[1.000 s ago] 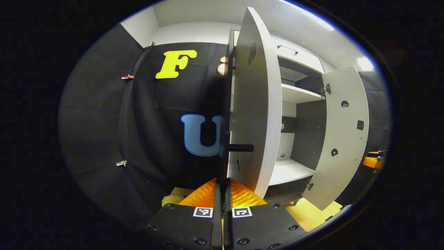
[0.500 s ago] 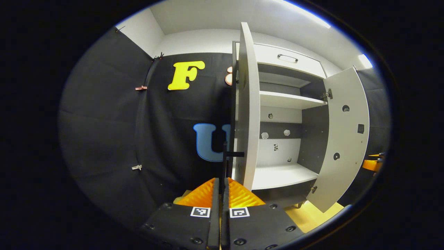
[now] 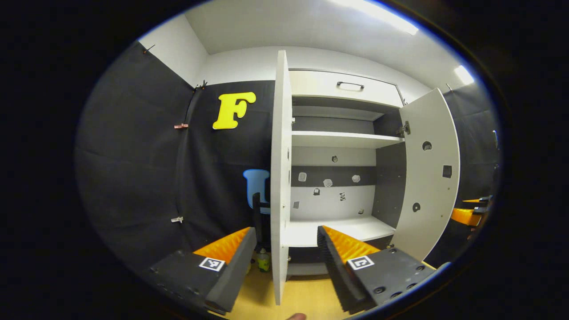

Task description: Open the right door of the double-door shoe cabinet with the right hand, and open the left door with the left hand.

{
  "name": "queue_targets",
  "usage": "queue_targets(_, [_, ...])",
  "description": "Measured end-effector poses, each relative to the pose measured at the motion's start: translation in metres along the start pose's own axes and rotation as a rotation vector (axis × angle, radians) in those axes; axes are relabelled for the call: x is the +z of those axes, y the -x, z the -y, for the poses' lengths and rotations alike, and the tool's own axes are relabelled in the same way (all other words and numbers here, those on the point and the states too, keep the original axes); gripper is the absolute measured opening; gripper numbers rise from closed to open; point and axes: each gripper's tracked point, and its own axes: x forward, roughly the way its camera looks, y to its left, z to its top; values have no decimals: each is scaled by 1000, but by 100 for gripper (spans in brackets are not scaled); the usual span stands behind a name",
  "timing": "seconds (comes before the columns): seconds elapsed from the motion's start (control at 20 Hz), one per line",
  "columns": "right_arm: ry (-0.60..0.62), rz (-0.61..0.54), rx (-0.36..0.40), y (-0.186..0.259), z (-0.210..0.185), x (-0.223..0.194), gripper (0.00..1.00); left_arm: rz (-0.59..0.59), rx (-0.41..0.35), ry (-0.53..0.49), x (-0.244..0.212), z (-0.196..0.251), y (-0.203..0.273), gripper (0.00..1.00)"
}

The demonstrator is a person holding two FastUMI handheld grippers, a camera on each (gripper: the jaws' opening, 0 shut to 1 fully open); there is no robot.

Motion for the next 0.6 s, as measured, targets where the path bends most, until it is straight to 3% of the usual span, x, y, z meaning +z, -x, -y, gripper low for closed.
queue_targets(0.1, [3,9,-7,1,1,5,99,19,6,-12,5,9,4,98])
queue_targets(0.35, [16,16,-13,4,0,7,99,17,-13,-46,-2,36,13,98])
queue_targets(0.6, [24,28,-9,8,-2,11,99,12,-38,8,-12,64,18,98])
